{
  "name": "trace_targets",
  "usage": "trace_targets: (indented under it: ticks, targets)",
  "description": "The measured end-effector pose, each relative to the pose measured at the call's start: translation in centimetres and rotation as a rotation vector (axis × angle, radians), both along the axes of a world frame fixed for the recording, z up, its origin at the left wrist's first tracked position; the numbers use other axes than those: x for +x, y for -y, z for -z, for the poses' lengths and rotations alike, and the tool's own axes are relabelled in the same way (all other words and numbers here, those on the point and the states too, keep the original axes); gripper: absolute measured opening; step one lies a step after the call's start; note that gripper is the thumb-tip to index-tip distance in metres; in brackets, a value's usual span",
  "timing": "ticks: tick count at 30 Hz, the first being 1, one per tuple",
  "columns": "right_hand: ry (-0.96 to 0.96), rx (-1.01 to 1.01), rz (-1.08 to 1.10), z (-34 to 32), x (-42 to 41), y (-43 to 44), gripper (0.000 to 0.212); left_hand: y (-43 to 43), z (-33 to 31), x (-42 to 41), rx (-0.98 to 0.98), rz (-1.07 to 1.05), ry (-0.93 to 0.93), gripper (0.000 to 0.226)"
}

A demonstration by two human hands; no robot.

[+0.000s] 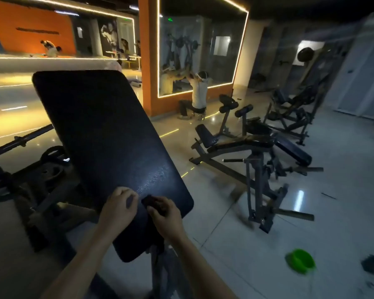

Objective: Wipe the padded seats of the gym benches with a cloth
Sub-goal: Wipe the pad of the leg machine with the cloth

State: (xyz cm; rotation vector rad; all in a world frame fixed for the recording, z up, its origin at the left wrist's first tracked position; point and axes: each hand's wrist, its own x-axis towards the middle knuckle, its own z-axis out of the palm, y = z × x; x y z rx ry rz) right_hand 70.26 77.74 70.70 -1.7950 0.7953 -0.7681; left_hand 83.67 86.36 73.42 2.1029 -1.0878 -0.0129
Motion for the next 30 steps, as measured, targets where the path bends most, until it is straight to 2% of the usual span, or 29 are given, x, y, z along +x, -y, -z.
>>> trace_targets:
  ticks: [6,9,14,20,23,26,30]
  targets:
    - [0.010,-0.001,0.055,-3.1,-3.1,0.3,0.031,1.2,-2.3,-2.5,-0.030,0.140,0.018,0.007]
    - [-0.033,-0.053,0.069,-3.9,-5.7,1.0,0.028,2.2,-2.4,-4.6,0.044,0.184,-0.041,0.011]
    - [-0.033,-0.004,0.162,-4.1,-12.3,3.0,0.024,4.9,-1.3,-10.1,0.087,0.345,-0.146,0.029]
    - [-0.023,0.025,0.180,-3.9,-21.2,5.7,0.018,8.6,-0.2,-19.5,0.055,0.464,-0.225,0.033]
    - [-0.057,0.003,0.172,-3.9,-26.1,8.0,0.021,10.0,0.5,-23.5,0.023,0.433,-0.186,0.028]
    - [-0.086,-0.027,0.167,-4.1,-31.8,11.2,0.016,11.5,1.3,-27.7,-0.020,0.302,-0.185,0.017]
    - [-0.122,-0.086,0.091,-5.7,-39.8,16.0,0.016,14.1,1.8,-34.1,-0.095,0.105,-0.218,0.024]
